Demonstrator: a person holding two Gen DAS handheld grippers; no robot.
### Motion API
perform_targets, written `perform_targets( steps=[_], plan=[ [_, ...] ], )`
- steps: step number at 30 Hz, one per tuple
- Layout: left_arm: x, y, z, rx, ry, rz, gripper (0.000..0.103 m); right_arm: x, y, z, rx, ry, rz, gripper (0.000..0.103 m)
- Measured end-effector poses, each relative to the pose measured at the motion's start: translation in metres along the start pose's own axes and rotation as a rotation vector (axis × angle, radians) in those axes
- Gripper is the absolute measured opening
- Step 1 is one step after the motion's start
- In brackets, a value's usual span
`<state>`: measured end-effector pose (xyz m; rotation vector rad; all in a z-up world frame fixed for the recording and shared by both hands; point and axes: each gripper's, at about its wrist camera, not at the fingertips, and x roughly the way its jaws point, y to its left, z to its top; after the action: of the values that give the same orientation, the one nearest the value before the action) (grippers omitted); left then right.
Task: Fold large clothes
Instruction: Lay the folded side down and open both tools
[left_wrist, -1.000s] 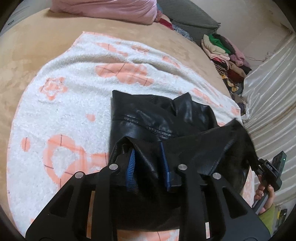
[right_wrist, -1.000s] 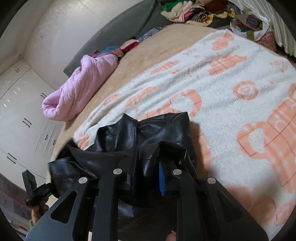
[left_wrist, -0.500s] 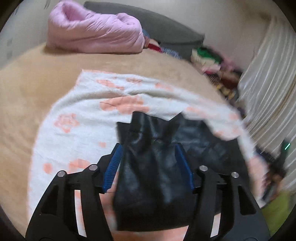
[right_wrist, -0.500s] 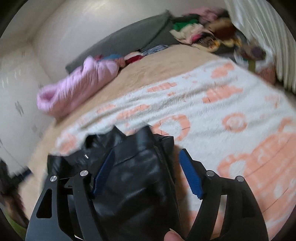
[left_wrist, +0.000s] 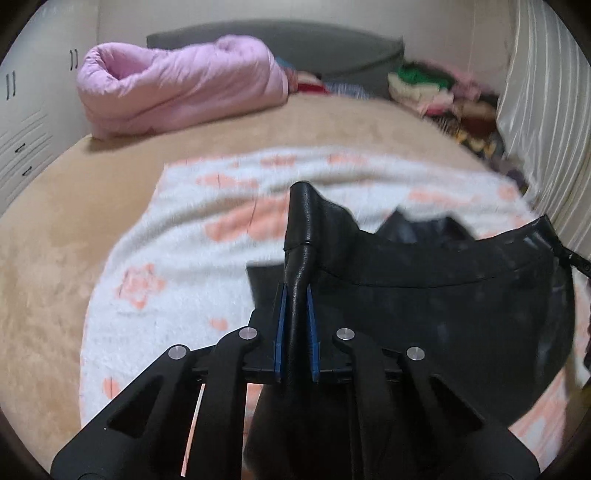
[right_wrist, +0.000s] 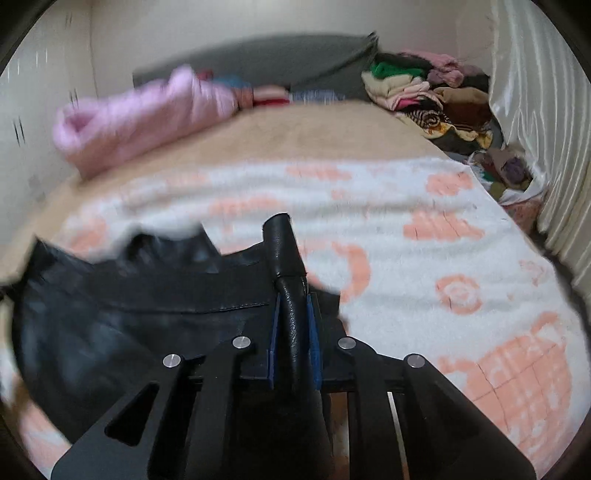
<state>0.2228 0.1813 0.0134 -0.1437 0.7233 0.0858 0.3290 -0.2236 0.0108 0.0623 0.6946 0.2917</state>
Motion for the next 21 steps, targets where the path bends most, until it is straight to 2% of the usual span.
perform_targets(
  steps=[3, 6, 13, 21],
  plan=[
    [0.000, 0.001, 0.020, -0.016, -0.032, 0.002, 0.004, 0.004, -0.007, 0.021, 0.063, -0.033, 0.022, 0.013],
    [0.020, 0.001, 0.034, -0.033, -0.007, 0.014, 0.004, 0.027, -0.013, 0.026, 0.098, -0.008, 0.003, 0.013],
    [0.073, -0.006, 0.019, -0.004, 0.105, 0.069, 0.005, 0.084, -0.024, -0.004, 0.139, 0.131, -0.082, 0.014],
    [0.085, 0.002, 0.005, -0.030, 0.131, 0.066, 0.009, 0.099, -0.028, -0.018, 0.155, 0.170, -0.083, 0.020]
  ],
)
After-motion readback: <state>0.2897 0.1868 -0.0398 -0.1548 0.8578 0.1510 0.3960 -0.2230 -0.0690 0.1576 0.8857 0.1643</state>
